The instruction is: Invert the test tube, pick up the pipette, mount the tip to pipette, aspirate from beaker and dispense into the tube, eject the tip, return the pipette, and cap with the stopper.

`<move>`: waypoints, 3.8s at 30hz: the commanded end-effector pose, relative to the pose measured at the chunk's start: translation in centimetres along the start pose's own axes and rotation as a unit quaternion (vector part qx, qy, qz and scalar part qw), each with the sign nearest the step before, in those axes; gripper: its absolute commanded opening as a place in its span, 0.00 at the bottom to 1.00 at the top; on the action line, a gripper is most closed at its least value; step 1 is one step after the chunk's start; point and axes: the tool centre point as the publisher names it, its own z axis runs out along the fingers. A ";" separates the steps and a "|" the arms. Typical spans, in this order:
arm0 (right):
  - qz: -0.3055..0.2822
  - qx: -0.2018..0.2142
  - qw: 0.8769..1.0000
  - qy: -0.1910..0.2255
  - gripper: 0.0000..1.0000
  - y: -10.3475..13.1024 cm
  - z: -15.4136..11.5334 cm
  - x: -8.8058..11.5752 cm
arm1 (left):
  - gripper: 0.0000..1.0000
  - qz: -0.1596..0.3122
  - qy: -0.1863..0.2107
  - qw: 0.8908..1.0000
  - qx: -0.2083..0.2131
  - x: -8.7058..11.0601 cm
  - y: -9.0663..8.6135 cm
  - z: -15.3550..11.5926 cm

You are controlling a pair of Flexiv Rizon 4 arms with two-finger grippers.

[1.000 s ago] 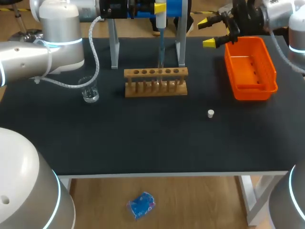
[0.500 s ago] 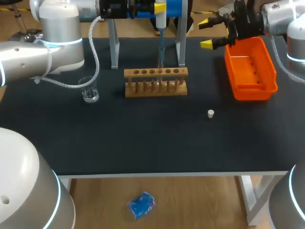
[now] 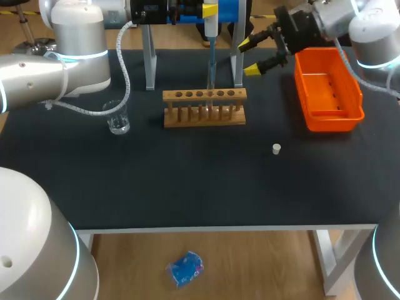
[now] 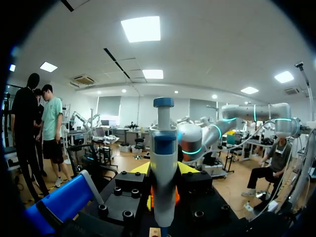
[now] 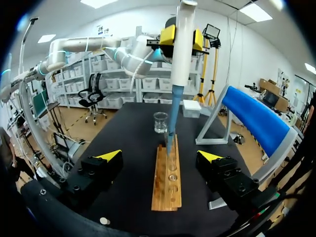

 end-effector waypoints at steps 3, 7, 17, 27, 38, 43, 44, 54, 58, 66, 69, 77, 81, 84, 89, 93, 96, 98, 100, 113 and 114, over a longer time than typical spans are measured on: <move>0.005 0.004 1.000 0.023 1.00 -0.9 1.8 -1.5 | 0.00 -0.001 -0.002 1.000 -0.001 0.1 -0.1 0.1; 0.006 0.014 1.000 0.021 1.00 -1.7 2.5 -1.9 | 0.00 -0.001 -0.002 1.000 -0.001 0.1 -0.1 0.1; -0.002 0.036 0.999 0.028 1.00 -2.2 3.6 -1.8 | 0.00 -0.001 -0.002 1.000 -0.001 0.1 -0.1 0.1; -0.009 0.058 0.997 0.044 1.00 -2.3 4.4 -1.3 | 0.00 -0.001 -0.002 1.000 -0.001 0.1 -0.1 0.1; -0.018 0.069 0.996 0.045 1.00 -2.2 4.5 -1.1 | 0.00 -0.001 -0.002 1.000 -0.001 0.1 -0.1 0.1; -0.018 0.069 0.996 0.045 1.00 -2.2 4.5 -1.1 | 0.00 -0.001 -0.002 1.000 -0.001 0.1 -0.1 0.1; -0.018 0.069 0.996 0.045 1.00 -2.2 4.5 -1.1 | 0.00 -0.001 -0.002 1.000 -0.001 0.1 -0.1 0.1; -0.018 0.069 0.996 0.045 1.00 -2.2 4.5 -1.1 | 0.00 0.008 0.002 1.000 -0.008 0.5 -0.3 0.1; -0.018 0.069 0.996 0.045 1.00 -2.2 4.5 -1.1 | 0.00 0.014 0.001 1.000 -0.009 0.7 -0.4 0.0; -0.018 0.069 0.996 0.045 1.00 -2.2 4.5 -1.1 | 0.00 0.021 0.001 1.000 -0.010 1.0 -0.9 -0.2; -0.018 0.069 0.996 0.045 1.00 -2.2 4.5 -1.1 | 0.00 0.023 0.002 1.000 -0.011 1.1 -1.1 -0.2; -0.018 0.069 0.996 0.045 1.00 -2.2 4.5 -1.1 | 0.00 0.034 0.000 0.999 -0.016 1.2 -1.9 -0.1; -0.018 0.069 0.996 0.045 1.00 -2.2 4.5 -1.1 | 0.00 0.040 -0.001 0.999 -0.018 1.1 -2.4 0.0; -0.018 0.069 0.996 0.045 1.00 -2.2 4.5 -1.1 | 0.00 0.044 0.000 0.999 -0.020 0.9 -2.7 0.2; -0.018 0.069 0.996 0.045 1.00 -2.2 4.5 -1.1 | 0.00 0.047 0.003 0.999 -0.024 0.7 -3.2 0.3; -0.018 0.069 0.996 0.045 1.00 -2.2 4.5 -1.1 | 0.00 0.049 0.003 0.998 -0.027 0.6 -3.6 0.4; -0.018 0.069 0.996 0.045 1.00 -2.2 4.5 -1.1 | 0.00 0.051 0.003 0.998 -0.029 0.5 -4.0 0.4; -0.018 0.069 0.996 0.045 1.00 -2.2 4.5 -1.1 | 0.00 0.053 0.004 0.998 -0.031 0.4 -4.3 0.4; -0.018 0.069 0.996 0.045 1.00 -2.2 4.5 -1.1 | 0.00 0.054 0.004 0.998 -0.032 0.3 -4.5 0.4; -0.018 0.069 0.996 0.045 1.00 -2.2 4.5 -1.1 | 0.00 0.060 0.000 0.997 -0.042 -0.1 -6.4 0.3; -0.018 0.069 0.996 0.045 1.00 -2.2 4.5 -1.1 | 0.00 0.060 -0.001 0.997 -0.042 -0.1 -6.5 0.3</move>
